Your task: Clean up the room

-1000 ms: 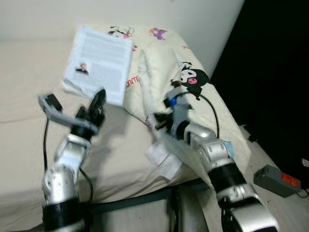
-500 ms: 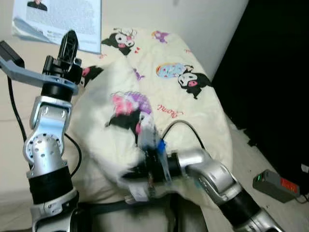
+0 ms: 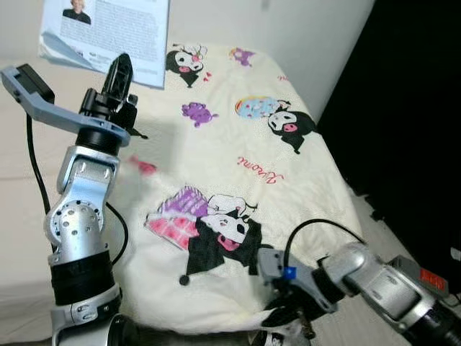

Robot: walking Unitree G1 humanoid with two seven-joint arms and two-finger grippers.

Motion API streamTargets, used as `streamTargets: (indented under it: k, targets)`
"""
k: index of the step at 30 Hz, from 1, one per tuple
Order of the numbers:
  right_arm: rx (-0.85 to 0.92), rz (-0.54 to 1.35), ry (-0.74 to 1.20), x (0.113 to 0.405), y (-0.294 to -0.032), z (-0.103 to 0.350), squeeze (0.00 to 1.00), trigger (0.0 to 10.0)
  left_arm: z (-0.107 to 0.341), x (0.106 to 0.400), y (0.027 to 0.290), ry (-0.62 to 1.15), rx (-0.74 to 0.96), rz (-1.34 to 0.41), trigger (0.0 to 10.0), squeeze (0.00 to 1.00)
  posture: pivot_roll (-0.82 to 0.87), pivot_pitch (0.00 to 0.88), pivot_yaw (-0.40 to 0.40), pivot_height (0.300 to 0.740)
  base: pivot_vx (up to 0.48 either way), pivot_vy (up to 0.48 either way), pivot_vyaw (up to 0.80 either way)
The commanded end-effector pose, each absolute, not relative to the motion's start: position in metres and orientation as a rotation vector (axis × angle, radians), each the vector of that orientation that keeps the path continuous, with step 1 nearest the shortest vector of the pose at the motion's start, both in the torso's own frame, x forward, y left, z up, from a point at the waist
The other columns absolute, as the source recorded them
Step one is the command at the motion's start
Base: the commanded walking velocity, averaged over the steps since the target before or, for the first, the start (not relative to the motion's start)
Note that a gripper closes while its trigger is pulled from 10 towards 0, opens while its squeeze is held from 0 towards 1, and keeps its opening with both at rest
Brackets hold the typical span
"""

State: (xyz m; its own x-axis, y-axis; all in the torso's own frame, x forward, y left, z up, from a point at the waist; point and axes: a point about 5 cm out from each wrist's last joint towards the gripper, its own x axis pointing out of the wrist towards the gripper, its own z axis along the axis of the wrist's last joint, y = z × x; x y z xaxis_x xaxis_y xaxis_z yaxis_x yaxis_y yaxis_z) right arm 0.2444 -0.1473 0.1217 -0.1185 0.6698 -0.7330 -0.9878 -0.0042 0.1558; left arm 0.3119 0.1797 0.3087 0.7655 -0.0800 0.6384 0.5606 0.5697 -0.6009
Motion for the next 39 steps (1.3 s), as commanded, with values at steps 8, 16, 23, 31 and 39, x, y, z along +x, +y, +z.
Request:
streamTargets:
  k: [8,16,23,31,39]
  targets:
    - [-0.663,1.298,0.977,0.235,-0.223,0.116,0.0,0.0,0.315,0.311,0.169,-0.606,-0.881,-0.452,10.0,0.0,-0.08,0.084,-0.061,0.342,0.0,0.0,0.0]
    - [-0.61,1.34,0.924,0.22,-0.202,0.103,1.0,10.0,0.308,0.313,0.152,-0.559,-0.836,-0.503,10.0,0.0,-0.08,0.076,-0.053,0.342,0.0,0.0,0.0]
    - [-0.629,1.283,0.872,0.224,-0.197,0.094,1.0,10.0,0.298,0.314,0.151,-0.53,-0.803,-0.499,10.0,0.0,-0.08,0.069,-0.054,0.342,0.0,0.0,0.0]
    - [-0.401,1.346,0.792,0.216,-0.194,0.117,1.0,10.0,0.289,0.315,0.144,-0.495,-0.727,-0.519,10.0,0.0,-0.09,0.053,-0.062,0.342,0.0,0.0,0.0]
    - [-0.379,1.093,0.794,0.223,-0.248,0.142,1.0,10.0,0.273,0.315,0.139,-0.447,-0.603,-0.52,10.0,0.0,-0.1,0.056,-0.061,0.342,0.0,0.0,0.0]
